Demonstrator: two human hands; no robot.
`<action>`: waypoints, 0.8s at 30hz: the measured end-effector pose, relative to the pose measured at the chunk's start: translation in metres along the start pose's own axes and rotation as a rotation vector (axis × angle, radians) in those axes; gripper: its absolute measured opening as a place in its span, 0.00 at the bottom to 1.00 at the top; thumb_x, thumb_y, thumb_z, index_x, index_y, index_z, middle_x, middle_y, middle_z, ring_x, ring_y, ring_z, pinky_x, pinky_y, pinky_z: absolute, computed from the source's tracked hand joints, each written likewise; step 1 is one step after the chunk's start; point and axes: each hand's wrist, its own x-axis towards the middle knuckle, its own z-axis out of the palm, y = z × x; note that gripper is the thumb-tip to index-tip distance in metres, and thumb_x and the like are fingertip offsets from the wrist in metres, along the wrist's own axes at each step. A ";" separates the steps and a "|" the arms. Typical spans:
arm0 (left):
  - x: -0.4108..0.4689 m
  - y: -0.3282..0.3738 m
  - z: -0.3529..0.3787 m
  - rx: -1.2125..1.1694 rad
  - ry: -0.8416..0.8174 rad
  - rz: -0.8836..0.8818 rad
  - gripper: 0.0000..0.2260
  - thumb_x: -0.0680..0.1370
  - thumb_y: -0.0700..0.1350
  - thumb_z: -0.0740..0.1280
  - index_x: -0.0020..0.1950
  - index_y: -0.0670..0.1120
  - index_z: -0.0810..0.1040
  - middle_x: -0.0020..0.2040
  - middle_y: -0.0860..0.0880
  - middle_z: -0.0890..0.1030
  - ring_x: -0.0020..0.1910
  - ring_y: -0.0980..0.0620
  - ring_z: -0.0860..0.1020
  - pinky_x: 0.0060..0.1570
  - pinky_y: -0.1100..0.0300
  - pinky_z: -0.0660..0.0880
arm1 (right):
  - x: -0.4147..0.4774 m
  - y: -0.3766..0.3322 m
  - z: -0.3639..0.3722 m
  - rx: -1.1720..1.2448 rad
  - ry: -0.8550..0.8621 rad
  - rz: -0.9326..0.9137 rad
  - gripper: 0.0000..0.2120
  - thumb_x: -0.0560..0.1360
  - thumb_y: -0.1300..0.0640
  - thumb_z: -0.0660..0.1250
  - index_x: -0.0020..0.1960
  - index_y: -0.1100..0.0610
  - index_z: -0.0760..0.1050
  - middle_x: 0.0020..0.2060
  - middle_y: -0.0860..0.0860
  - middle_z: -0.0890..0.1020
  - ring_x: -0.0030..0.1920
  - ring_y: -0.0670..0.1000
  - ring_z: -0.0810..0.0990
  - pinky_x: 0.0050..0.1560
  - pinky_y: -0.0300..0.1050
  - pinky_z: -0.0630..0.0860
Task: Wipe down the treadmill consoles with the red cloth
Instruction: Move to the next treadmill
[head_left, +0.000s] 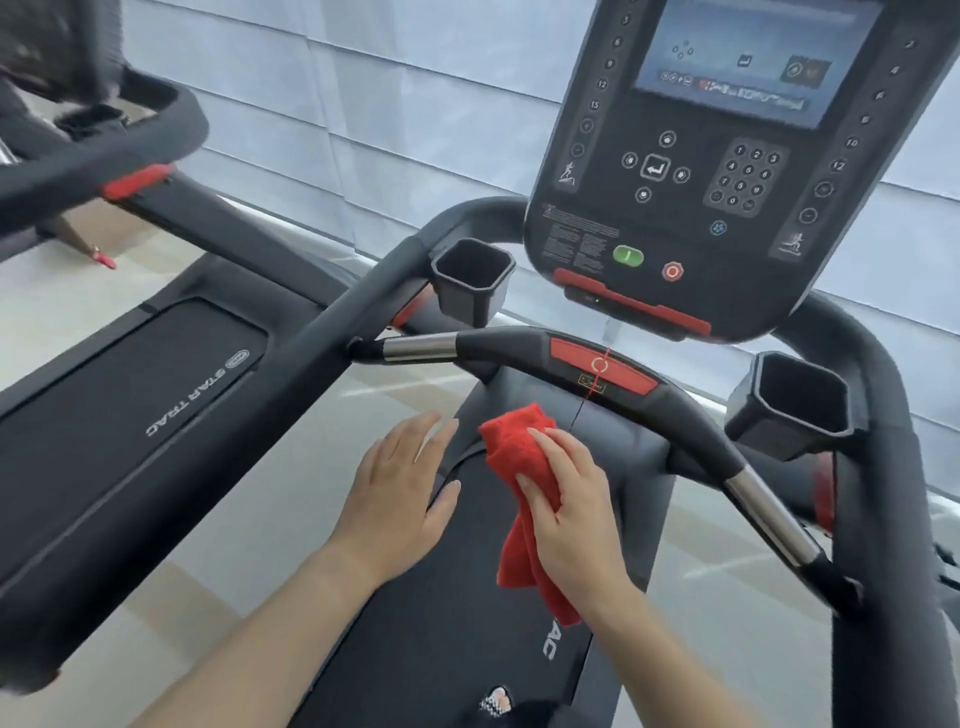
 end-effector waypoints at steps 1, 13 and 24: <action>-0.006 -0.004 -0.002 -0.005 -0.001 -0.006 0.27 0.75 0.55 0.52 0.71 0.47 0.64 0.70 0.48 0.67 0.69 0.49 0.63 0.66 0.53 0.61 | -0.003 -0.003 0.004 -0.009 -0.009 -0.002 0.18 0.77 0.54 0.64 0.66 0.48 0.70 0.66 0.42 0.69 0.63 0.48 0.67 0.64 0.38 0.60; -0.154 -0.132 -0.076 0.032 0.021 -0.304 0.25 0.75 0.55 0.52 0.70 0.48 0.67 0.69 0.49 0.69 0.68 0.48 0.66 0.64 0.43 0.67 | -0.051 -0.126 0.145 0.038 -0.250 -0.155 0.18 0.77 0.55 0.64 0.66 0.48 0.69 0.66 0.42 0.68 0.63 0.50 0.68 0.64 0.44 0.64; -0.304 -0.254 -0.149 0.107 0.114 -0.515 0.23 0.75 0.52 0.55 0.69 0.48 0.69 0.67 0.50 0.72 0.65 0.49 0.69 0.62 0.48 0.66 | -0.116 -0.276 0.277 0.189 -0.397 -0.289 0.17 0.77 0.53 0.62 0.66 0.46 0.68 0.64 0.38 0.68 0.63 0.47 0.68 0.62 0.43 0.65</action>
